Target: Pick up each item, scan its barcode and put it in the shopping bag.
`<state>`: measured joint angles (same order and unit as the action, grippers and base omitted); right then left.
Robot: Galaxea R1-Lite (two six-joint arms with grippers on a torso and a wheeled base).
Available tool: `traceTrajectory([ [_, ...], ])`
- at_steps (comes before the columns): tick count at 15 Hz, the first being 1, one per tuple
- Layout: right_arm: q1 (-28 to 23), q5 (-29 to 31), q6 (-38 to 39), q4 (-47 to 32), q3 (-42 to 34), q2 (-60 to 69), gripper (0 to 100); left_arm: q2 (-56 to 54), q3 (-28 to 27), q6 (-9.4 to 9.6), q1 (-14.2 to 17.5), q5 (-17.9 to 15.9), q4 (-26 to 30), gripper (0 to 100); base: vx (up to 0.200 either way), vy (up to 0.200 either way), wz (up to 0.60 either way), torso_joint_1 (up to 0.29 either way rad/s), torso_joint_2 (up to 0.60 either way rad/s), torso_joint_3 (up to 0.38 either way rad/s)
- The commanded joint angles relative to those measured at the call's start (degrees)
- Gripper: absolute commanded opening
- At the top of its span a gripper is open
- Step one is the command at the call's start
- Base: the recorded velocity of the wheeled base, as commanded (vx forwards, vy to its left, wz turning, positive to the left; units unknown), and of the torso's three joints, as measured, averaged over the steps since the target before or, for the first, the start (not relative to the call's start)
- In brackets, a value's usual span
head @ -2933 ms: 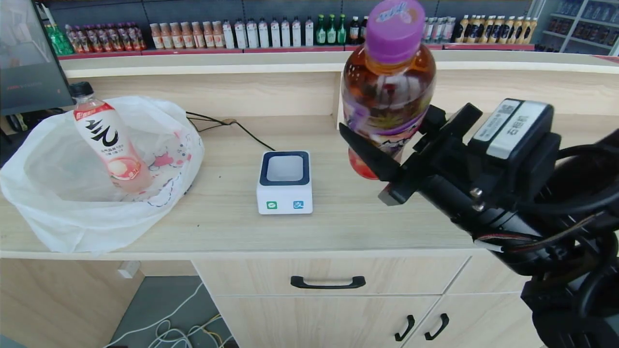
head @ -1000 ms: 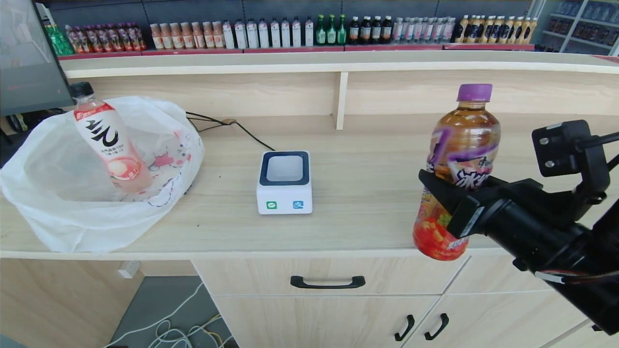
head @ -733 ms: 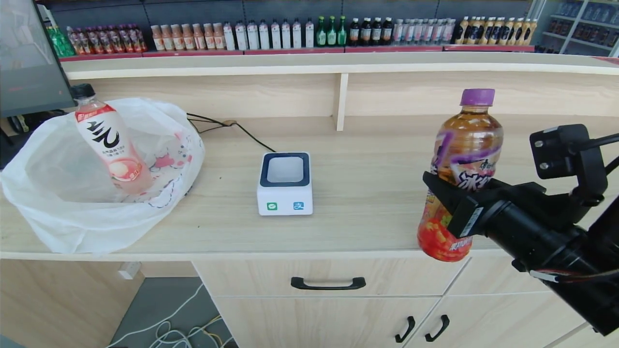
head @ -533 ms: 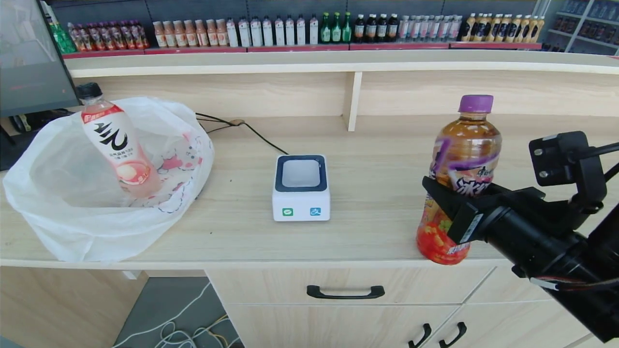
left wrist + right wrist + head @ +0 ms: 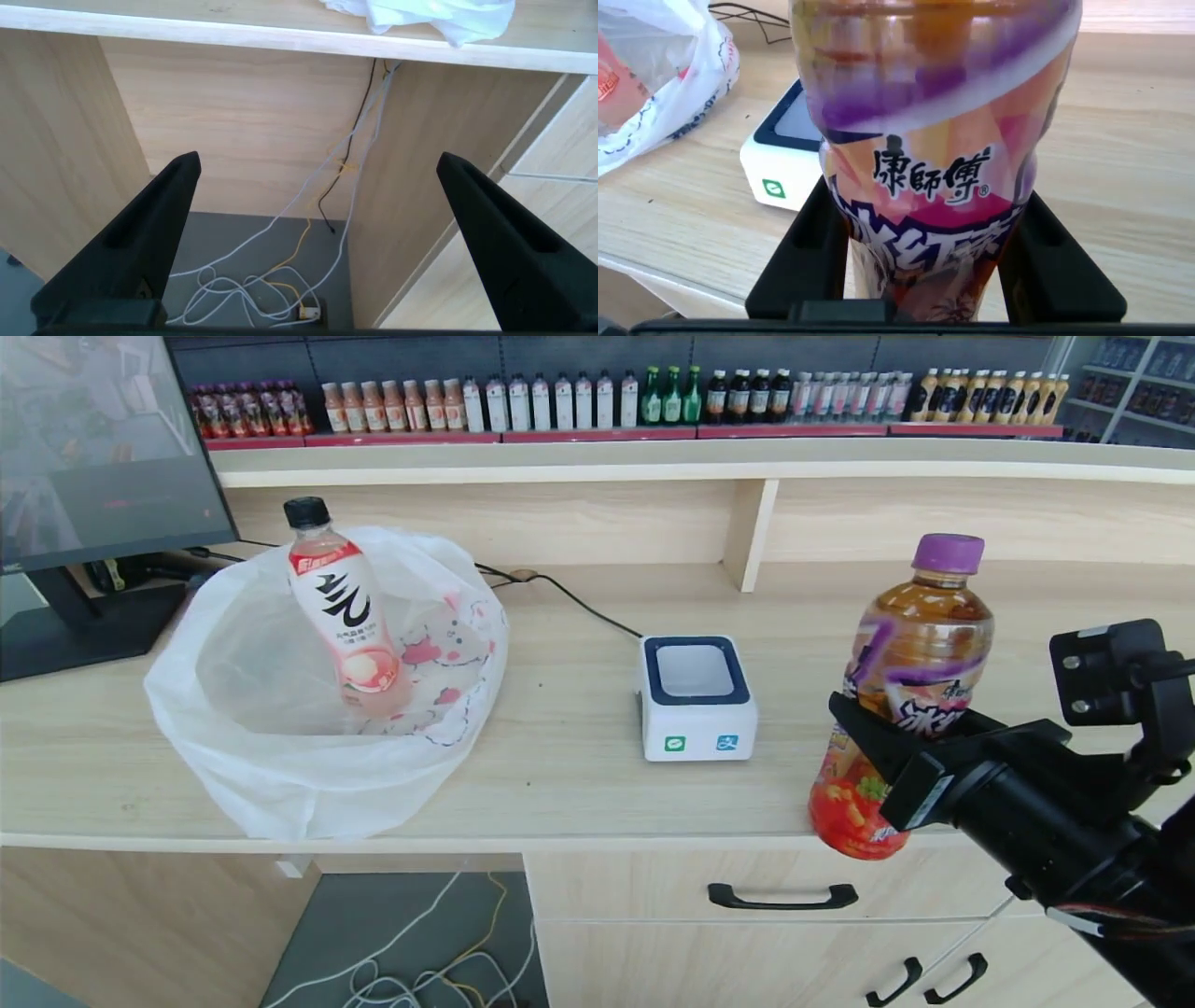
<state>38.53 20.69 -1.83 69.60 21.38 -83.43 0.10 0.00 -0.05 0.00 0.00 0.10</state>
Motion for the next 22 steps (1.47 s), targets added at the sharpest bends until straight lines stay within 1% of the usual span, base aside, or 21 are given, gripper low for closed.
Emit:
traceTrajectory([
  [1,0.0,0.0,0.0,0.0,0.2,-0.1,0,0.0,0.0,-0.04,0.1,0.0,0.0,100,0.000,0.200,0.00,0.012,0.00,0.002],
  [3,-2.1,1.0,-0.8,0.0,0.8,0.7,0,0.0,0.0,-0.04,0.0,0.0,0.0,100,0.000,0.200,0.00,0.002,0.00,0.002],
  [5,-2.1,1.0,-0.8,0.0,2.3,1.3,0,0.0,0.0,-0.04,0.0,0.0,0.0,100,0.000,0.200,0.00,0.002,0.00,0.005],
  [6,-2.1,1.0,-0.8,0.0,3.4,1.6,0,0.0,0.0,0.05,0.0,0.0,0.0,100,0.000,0.000,0.00,0.000,0.00,0.000],
  [9,-2.0,0.2,-0.3,-0.3,10.0,1.4,0,0.0,0.0,-0.04,0.0,0.0,0.0,100,0.000,0.000,0.00,0.000,0.00,0.000],
  [10,-1.2,-0.5,1.4,-0.3,13.0,0.6,0,0.0,0.0,0.05,0.0,0.0,0.0,100,0.000,0.000,0.00,0.000,0.00,0.000],
  [12,-0.4,-1.2,2.6,-0.3,15.8,0.1,0,0.0,0.0,-0.04,0.0,0.0,0.0,100,0.000,0.000,0.00,0.000,0.00,0.000],
  [13,-0.4,-2.5,5.3,-0.3,17.7,-0.5,0,0.0,0.0,-0.04,0.1,0.0,0.0,100,0.000,0.000,0.00,0.000,0.00,0.000],
  [16,-0.6,-3.4,12.4,-0.4,19.5,-2.6,0,0.0,0.0,-0.04,0.0,0.0,0.0,100,0.000,0.000,0.00,0.000,0.00,0.000],
  [22,-1.9,-3.4,26.5,-0.4,22.7,-5.2,0,0.0,0.0,-0.04,0.1,0.0,0.0,100,0.000,0.000,0.00,0.000,0.00,0.000],
])
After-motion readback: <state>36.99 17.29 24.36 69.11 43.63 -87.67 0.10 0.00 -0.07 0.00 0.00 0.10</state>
